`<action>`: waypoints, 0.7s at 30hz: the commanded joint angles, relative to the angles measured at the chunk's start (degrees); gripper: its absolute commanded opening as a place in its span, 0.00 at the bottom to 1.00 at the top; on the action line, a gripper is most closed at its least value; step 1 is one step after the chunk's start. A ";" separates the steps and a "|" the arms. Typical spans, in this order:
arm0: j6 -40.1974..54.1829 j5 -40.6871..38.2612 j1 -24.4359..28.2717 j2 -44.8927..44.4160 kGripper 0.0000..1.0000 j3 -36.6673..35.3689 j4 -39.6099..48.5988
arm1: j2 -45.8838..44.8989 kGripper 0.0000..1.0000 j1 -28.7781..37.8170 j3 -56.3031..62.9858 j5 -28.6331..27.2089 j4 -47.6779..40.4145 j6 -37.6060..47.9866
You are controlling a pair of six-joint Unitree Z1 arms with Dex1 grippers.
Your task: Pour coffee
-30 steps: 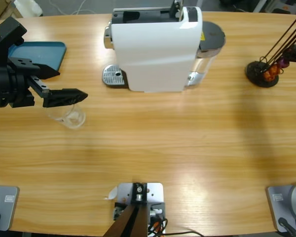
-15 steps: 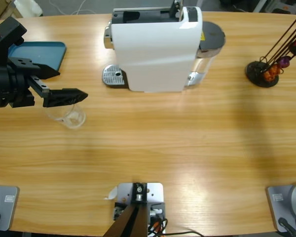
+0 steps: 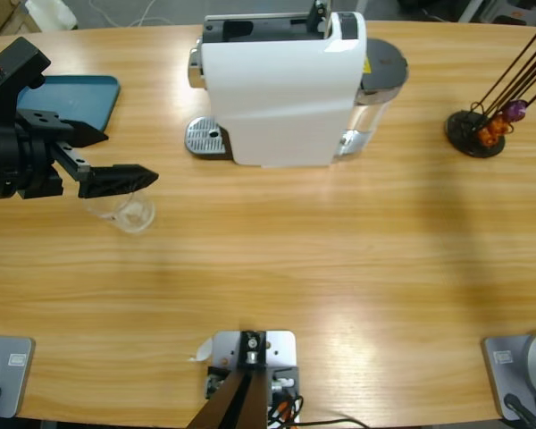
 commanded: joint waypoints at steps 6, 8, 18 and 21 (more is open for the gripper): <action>-0.87 0.89 -0.47 -0.63 0.99 1.96 -1.28 | -13.53 0.01 5.26 -6.35 -3.63 11.79 -0.59; -0.85 0.83 -0.47 -0.48 0.99 1.92 -1.72 | -16.04 0.01 5.73 -6.42 -2.59 12.54 -1.40; -0.96 0.76 -0.47 -1.57 0.99 2.33 -2.23 | -8.20 0.01 21.73 -16.46 26.20 13.00 -15.09; -1.04 0.83 -0.47 -2.73 0.99 3.01 -2.20 | -0.98 0.01 26.83 -26.55 29.89 19.56 -20.94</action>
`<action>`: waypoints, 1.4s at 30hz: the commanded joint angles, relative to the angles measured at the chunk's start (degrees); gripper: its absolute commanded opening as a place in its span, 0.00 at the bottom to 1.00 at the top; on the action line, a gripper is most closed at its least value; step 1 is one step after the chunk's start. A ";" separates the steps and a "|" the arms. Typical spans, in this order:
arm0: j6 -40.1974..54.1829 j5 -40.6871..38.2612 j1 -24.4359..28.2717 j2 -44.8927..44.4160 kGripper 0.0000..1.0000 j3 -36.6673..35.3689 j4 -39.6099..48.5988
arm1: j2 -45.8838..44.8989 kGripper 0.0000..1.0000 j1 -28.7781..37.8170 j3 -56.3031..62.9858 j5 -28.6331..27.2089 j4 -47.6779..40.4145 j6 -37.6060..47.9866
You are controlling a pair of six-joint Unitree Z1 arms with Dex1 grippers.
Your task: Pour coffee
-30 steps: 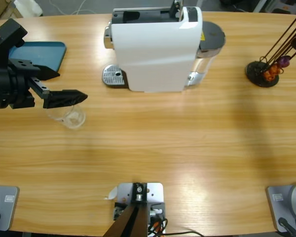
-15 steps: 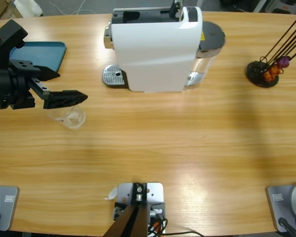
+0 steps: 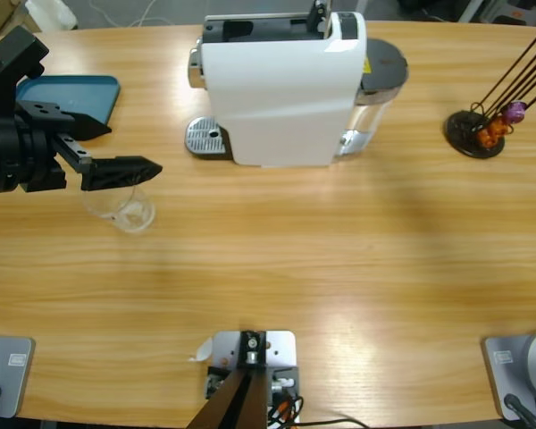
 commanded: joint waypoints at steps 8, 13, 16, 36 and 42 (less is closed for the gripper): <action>-1.31 0.83 -0.45 -5.07 0.99 3.92 -0.34 | 32.27 0.01 24.87 -38.11 12.28 25.60 -23.01; -1.22 0.83 -0.45 -7.67 0.99 4.80 0.06 | 40.27 0.01 25.80 -44.09 13.02 26.25 -26.97; -1.24 0.83 -0.45 -7.92 0.99 5.36 0.01 | 43.59 0.01 24.29 -47.02 12.69 26.08 -27.78; -1.22 0.83 -0.45 -7.74 0.99 6.58 -0.34 | 53.68 0.02 19.38 -51.61 8.98 23.25 -28.76; -1.22 0.90 -0.45 -9.22 0.99 7.90 -0.34 | 54.31 0.02 16.24 -51.70 8.66 23.17 -28.71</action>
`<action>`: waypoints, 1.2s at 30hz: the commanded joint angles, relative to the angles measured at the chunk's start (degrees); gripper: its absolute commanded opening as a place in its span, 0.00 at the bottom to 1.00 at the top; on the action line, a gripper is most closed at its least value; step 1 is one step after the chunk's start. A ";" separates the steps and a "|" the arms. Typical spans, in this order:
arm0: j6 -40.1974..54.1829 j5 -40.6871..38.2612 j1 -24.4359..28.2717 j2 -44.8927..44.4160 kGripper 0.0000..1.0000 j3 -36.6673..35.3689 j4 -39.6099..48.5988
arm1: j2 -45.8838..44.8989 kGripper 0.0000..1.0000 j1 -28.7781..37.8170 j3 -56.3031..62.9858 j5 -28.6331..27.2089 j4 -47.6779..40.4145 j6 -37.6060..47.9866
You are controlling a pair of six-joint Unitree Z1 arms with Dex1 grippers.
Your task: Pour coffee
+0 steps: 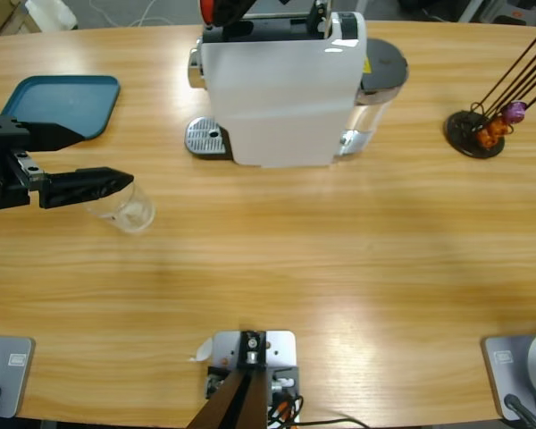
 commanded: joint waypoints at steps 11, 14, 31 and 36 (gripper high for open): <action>-0.87 0.92 -0.34 -1.84 0.99 4.49 -0.62 | 4.82 0.02 -3.26 0.52 2.95 -0.50 -0.65; -0.87 0.92 -0.34 -2.00 0.99 4.61 -0.67 | 5.26 0.02 -2.94 0.57 2.92 -0.50 -0.65; -1.05 1.25 -0.25 -2.67 0.99 5.28 -1.29 | 5.26 0.70 -2.45 0.84 0.25 0.54 1.57; -1.05 1.25 -0.25 -3.18 0.99 5.63 -1.30 | 3.59 0.91 -1.92 0.82 -1.44 0.56 2.17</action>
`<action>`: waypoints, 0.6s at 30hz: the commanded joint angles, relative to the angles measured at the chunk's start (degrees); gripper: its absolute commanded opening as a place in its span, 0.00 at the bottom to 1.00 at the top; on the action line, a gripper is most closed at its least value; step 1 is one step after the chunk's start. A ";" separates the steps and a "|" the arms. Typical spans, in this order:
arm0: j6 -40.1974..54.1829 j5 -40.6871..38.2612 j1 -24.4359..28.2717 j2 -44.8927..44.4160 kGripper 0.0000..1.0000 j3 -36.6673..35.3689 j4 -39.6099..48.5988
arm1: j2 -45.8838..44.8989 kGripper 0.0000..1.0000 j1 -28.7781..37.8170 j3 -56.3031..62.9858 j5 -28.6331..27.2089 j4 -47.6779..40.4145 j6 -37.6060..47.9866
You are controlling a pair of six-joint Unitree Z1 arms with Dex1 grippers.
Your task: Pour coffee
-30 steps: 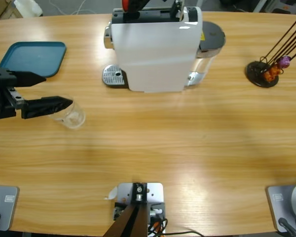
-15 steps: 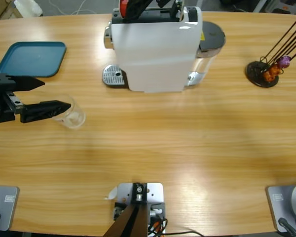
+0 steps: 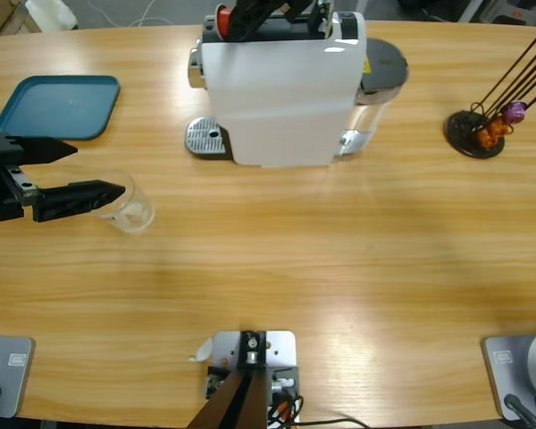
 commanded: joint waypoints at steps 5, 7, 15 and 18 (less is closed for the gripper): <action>-0.53 0.76 -0.25 -1.61 0.99 2.54 -0.76 | -2.59 0.90 1.96 0.52 -3.33 0.67 1.52; -0.53 0.74 -0.25 -1.43 0.99 2.44 -1.01 | -4.63 0.72 3.37 0.52 -1.36 0.99 2.40; -0.45 0.67 -0.25 -1.80 0.99 0.92 -1.20 | -10.68 0.00 9.91 7.59 -0.62 0.16 16.20; -0.45 0.67 -0.25 -2.05 0.99 0.40 -1.20 | -17.27 0.00 10.38 18.30 -2.87 -1.61 31.90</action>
